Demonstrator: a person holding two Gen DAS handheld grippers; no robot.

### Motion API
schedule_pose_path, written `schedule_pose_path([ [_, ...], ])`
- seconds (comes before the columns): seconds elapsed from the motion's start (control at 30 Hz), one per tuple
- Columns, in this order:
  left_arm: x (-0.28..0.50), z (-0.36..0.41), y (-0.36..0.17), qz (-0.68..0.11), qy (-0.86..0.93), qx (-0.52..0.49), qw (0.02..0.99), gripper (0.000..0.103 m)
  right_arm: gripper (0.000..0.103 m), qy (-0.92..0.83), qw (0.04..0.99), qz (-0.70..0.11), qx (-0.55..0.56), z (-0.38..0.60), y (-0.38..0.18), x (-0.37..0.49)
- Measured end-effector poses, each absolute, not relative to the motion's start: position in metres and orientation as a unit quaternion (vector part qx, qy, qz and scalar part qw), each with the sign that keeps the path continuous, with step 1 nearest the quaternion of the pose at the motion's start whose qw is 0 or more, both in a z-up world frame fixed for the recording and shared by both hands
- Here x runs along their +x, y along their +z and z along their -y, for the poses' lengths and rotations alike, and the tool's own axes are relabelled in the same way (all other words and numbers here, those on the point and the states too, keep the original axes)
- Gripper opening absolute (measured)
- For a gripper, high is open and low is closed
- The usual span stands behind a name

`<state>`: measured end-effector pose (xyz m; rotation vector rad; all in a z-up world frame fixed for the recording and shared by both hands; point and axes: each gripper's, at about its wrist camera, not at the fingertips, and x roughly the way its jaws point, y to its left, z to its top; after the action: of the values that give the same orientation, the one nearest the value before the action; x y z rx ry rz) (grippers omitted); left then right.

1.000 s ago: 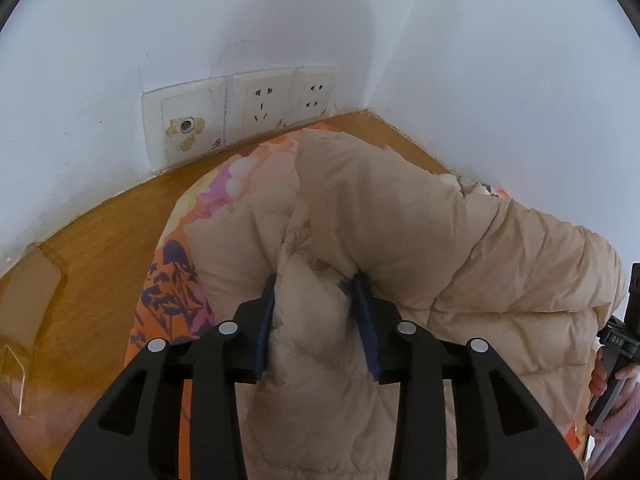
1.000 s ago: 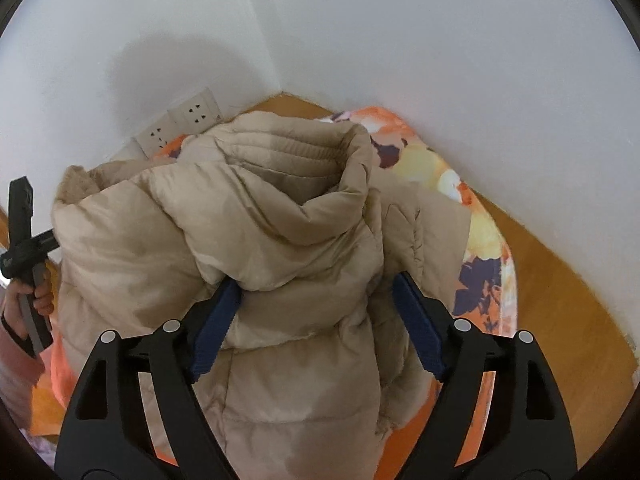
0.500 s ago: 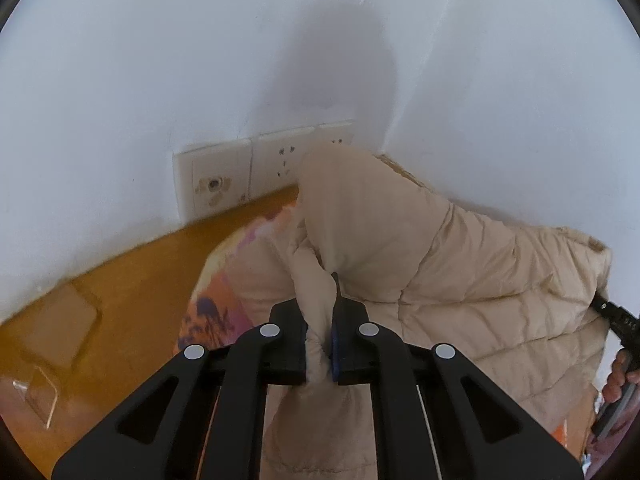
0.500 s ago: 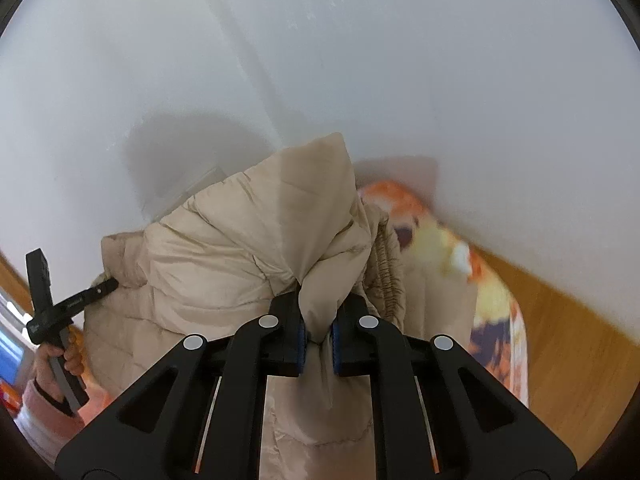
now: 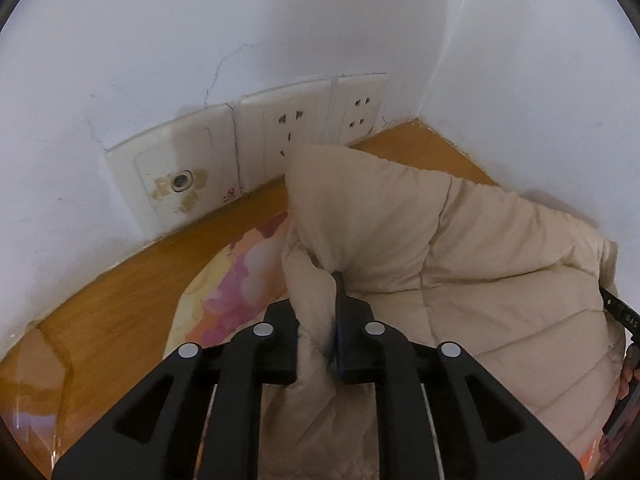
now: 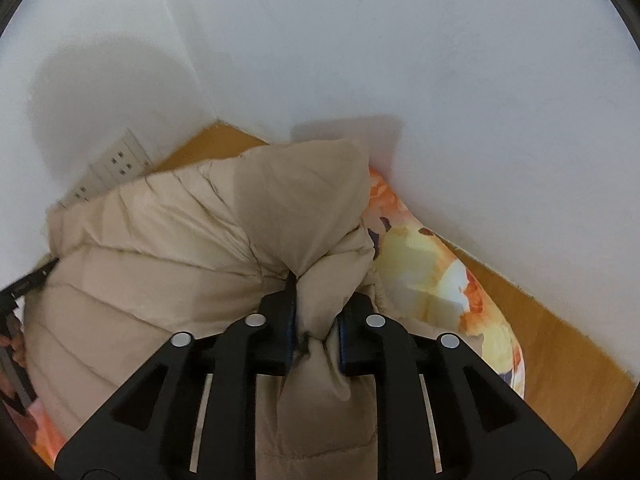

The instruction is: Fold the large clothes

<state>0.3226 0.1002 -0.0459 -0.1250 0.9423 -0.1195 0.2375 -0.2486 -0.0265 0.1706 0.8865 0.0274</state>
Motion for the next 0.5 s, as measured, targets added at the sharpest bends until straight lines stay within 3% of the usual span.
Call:
schedule_pose_path([
  [0.1,0.322,-0.099,-0.044,-0.456,-0.058,-0.06,0.886,0.018,0.022,0.015,0.902,-0.424,0.081,0.246,-0.023,0.237],
  [0.17,0.32,-0.102,-0.037,-0.46,-0.057,-0.06,0.884,0.025,0.025,0.02,0.901,-0.422,0.094,0.252,-0.021,0.23],
  [0.2,0.319,-0.104,-0.035,-0.461,-0.056,-0.061,0.884,0.034,0.027,0.023,0.9,-0.422,0.103,0.26,-0.024,0.224],
  [0.23,0.316,-0.107,-0.03,-0.458,-0.056,-0.066,0.885,0.047,0.031,0.026,0.899,-0.421,0.116,0.264,-0.021,0.219],
  [0.33,0.299,-0.115,-0.015,-0.446,-0.069,-0.079,0.889,0.062,0.058,0.018,0.903,-0.412,0.122,0.272,-0.006,0.2],
  [0.5,0.262,-0.125,-0.003,-0.445,-0.077,-0.099,0.887,0.066,0.065,0.026,0.902,-0.408,0.141,0.285,0.007,0.16],
])
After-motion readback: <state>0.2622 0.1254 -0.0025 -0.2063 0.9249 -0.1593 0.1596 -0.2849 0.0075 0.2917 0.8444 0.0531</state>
